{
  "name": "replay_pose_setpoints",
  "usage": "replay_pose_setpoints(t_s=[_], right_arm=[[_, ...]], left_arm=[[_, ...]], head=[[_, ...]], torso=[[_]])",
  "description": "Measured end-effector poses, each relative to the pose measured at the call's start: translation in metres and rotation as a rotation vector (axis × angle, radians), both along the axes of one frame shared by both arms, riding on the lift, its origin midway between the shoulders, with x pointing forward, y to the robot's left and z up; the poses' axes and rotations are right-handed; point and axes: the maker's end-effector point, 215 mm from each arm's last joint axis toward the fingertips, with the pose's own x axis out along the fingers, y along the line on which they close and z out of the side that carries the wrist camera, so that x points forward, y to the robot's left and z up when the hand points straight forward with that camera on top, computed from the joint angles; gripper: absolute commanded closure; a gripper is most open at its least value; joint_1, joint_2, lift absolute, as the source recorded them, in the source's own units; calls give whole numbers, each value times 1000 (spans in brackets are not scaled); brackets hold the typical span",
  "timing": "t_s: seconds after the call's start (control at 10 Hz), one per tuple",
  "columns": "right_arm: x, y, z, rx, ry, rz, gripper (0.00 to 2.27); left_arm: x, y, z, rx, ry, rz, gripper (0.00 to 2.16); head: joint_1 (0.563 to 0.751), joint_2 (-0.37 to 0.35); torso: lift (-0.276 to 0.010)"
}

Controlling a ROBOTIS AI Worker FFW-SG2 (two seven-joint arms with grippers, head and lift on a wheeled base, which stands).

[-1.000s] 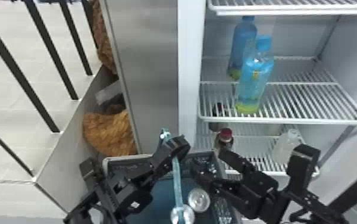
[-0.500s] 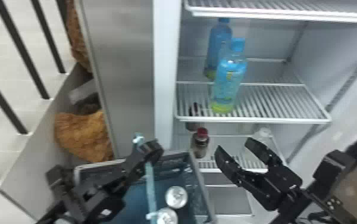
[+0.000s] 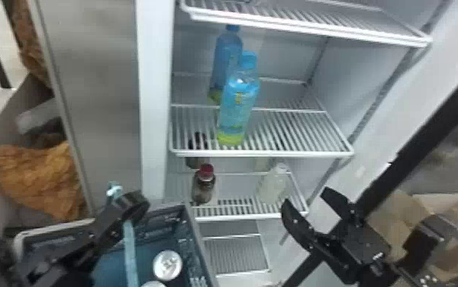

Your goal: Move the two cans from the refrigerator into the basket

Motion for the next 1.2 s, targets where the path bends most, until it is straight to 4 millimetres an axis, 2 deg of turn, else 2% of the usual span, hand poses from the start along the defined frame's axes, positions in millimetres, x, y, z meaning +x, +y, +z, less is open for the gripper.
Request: replay_pose_setpoints(t_s=[0.8, 1.2], right_arm=[[-83, -17, -2, 1, -10, -44, 159], [-106, -19, 3, -5, -9, -54, 159]], left_arm=[[-3, 17, -7, -2, 17, 47, 1200], [-3, 27, -5, -5, 14, 70, 1200]], head=[[695, -330], [695, -330]], torso=[[-35], [-35]])
